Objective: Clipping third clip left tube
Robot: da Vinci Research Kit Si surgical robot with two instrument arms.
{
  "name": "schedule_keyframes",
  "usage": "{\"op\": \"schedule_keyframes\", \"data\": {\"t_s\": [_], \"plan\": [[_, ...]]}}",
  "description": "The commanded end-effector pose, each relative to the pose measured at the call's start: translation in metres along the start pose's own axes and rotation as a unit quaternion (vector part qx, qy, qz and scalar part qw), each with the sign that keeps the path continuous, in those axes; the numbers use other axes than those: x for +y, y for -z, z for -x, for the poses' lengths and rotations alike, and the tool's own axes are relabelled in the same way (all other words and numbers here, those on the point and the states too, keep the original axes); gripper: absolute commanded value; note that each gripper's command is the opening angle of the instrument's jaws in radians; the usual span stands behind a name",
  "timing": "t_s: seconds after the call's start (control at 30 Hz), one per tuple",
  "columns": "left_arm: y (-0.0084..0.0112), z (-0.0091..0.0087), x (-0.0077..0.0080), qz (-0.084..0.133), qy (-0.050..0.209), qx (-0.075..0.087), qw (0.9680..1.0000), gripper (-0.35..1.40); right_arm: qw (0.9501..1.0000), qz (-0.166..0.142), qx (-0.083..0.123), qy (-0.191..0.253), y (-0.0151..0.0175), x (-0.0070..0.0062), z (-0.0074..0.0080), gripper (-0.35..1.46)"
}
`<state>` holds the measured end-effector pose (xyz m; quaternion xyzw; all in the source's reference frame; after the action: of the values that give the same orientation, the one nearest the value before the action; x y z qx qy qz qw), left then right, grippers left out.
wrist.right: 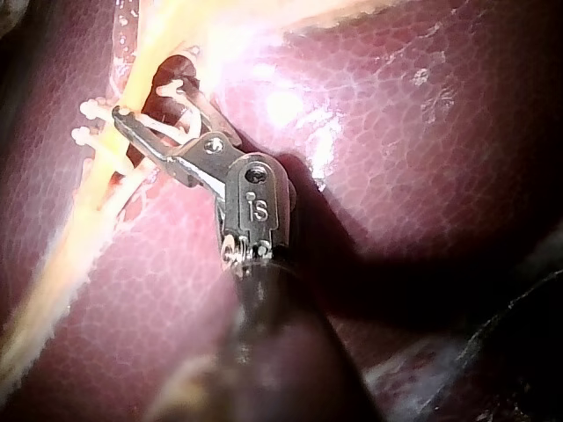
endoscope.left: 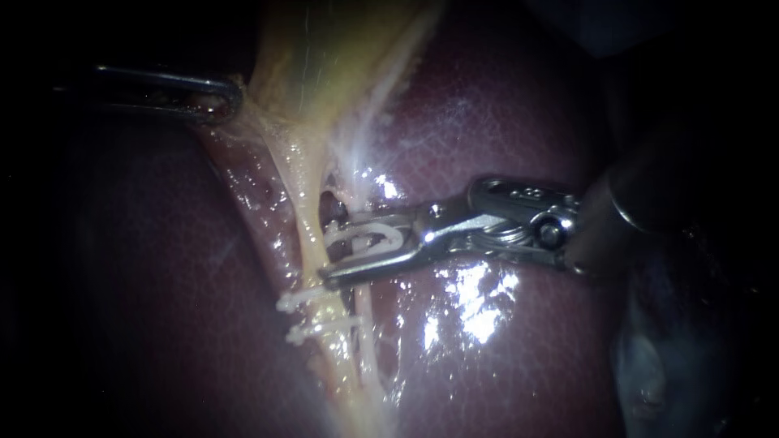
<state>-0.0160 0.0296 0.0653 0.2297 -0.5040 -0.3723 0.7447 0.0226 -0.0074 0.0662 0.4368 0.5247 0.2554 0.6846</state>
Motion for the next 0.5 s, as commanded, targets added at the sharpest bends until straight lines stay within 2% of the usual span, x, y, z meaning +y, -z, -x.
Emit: {"op": "schedule_keyframes", "data": {"t_s": [0.03, 0.23, 0.5], "plan": [[0.0, 0.0, 0.0, 0.0, 0.0, 0.0, 1.0, -0.35, 1.0, -0.005, 0.006, -0.002, -0.0003, -0.0001, -0.0001, 0.47], [-0.0001, -0.0001, 0.0, 0.001, 0.0, 0.0, 1.0, -0.35, 0.9986, -0.043, 0.028, -0.013, -0.0019, -0.0006, -0.001, 0.48], [-0.0002, -0.0001, 0.0, 0.001, 0.0, 0.0, 1.0, -0.35, 0.995, -0.08, 0.056, -0.021, -0.0029, -0.0026, -0.0029, 0.47]]}}
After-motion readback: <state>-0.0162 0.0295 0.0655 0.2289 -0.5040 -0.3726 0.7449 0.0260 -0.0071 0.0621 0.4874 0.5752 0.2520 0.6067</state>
